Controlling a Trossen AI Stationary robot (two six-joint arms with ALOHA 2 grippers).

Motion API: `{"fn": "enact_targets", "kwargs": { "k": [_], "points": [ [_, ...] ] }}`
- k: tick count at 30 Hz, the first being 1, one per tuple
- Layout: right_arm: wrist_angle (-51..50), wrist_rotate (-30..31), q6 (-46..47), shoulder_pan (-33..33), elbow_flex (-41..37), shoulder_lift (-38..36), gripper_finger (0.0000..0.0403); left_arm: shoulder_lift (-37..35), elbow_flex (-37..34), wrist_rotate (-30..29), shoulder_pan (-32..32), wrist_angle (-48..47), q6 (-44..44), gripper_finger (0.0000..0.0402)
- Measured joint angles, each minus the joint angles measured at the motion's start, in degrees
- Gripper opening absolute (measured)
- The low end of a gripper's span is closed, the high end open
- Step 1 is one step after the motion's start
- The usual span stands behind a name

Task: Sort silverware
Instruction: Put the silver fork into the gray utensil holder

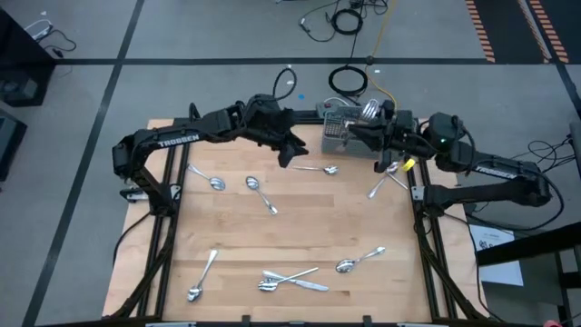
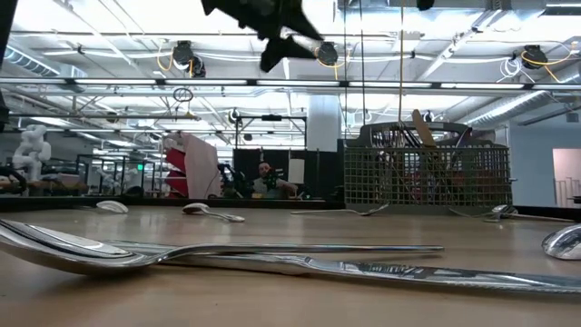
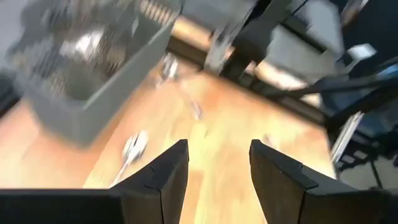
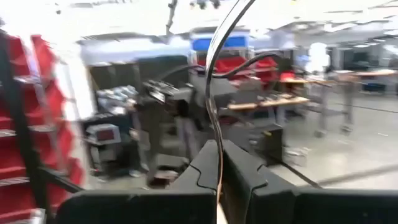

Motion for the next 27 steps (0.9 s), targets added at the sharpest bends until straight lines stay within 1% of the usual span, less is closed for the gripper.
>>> {"fn": "enact_targets", "kwargs": {
  "k": [5, 9, 11, 13, 15, 17, 20, 24, 27],
  "points": [
    [-10.09, 5.76, -3.18, -2.38, 0.00, -2.17, 0.0000, -0.02, 0.00, -0.64, 0.95, -12.63, 3.38, 0.0173],
    [-18.10, 12.58, -5.44, -3.79, 0.00, -2.52, 0.0000, -0.02, -0.03, -4.89, 0.46, -19.07, 4.62, 0.0173],
    [-21.26, 15.93, -6.86, -4.51, 0.00, -1.89, 0.0000, -0.02, -0.54, -6.95, -0.22, -19.05, 4.39, 0.0173],
    [-23.00, 18.37, -8.57, -5.38, -0.02, -1.20, 0.0000, -0.44, -1.80, -7.20, -1.05, -18.05, 3.43, 0.0173],
    [-23.71, 19.71, -11.00, -6.54, -0.01, -0.10, 0.0000, -1.00, -3.87, -7.36, -2.03, -15.58, 1.33, 0.0173],
    [-24.69, 21.09, -12.43, -8.23, -0.51, 1.35, 0.0000, -1.48, -6.31, -8.71, -3.07, -12.34, -1.70, 0.0173],
    [-20.81, 21.51, -12.58, -11.34, -3.91, 2.37, 0.0000, -2.61, -10.66, -12.21, -4.88, -6.10, -6.83, 0.0173],
    [-9.39, 20.63, -15.41, -14.63, -10.37, 2.45, 0.0000, -5.48, -15.62, -14.75, -7.06, 3.97, -13.36, 0.0173],
    [-2.00, 20.06, -15.77, -16.56, -15.23, 2.54, 0.0000, -7.55, -18.51, -17.57, -8.40, 7.06, -16.08, 0.0173]
  ]
}}
